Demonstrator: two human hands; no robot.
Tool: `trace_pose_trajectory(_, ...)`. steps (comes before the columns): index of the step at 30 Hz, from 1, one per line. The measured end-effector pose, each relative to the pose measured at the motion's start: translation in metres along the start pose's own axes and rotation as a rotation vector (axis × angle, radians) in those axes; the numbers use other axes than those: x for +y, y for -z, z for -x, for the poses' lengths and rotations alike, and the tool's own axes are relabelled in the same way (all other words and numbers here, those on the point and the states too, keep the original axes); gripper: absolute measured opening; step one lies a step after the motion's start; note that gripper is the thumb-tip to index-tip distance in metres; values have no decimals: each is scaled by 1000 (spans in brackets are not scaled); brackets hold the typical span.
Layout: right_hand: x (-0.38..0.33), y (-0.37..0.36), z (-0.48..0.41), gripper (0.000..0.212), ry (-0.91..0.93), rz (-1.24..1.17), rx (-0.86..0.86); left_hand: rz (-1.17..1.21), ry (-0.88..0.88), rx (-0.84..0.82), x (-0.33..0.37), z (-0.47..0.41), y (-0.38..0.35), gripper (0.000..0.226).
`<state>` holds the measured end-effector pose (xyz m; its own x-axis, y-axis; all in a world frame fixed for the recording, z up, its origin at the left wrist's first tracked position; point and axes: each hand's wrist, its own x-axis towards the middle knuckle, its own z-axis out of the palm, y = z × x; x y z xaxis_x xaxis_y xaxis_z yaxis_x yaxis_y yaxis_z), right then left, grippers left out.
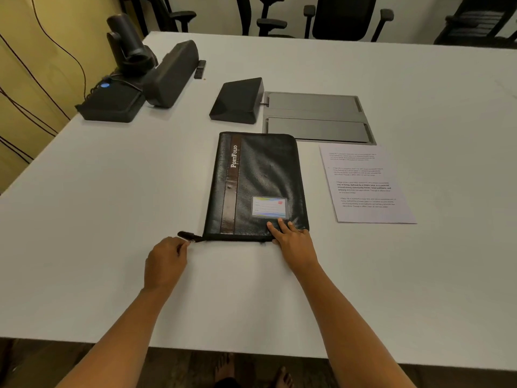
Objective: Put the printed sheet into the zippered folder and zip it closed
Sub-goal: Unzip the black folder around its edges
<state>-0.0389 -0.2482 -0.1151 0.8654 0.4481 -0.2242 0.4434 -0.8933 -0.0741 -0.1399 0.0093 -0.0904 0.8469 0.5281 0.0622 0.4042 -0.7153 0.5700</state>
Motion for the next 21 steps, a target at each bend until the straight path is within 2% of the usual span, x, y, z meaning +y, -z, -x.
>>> trace_pose_trajectory(11,-10,2,-3,48,-23,-15,-17,81,211,50,17,-30,-6,17)
trace_pose_trajectory(16,-12,1,-4,48,-43,-43,-12,78,298,11,15,-35,-6,19)
trace_pose_trajectory(18,-13,2,-5,49,-63,-57,-7,54,307,-19,16,-37,-7,20)
trace_pose_trajectory(21,-15,6,-5,50,-87,-118,20,16,221,-19,20,-41,-7,25)
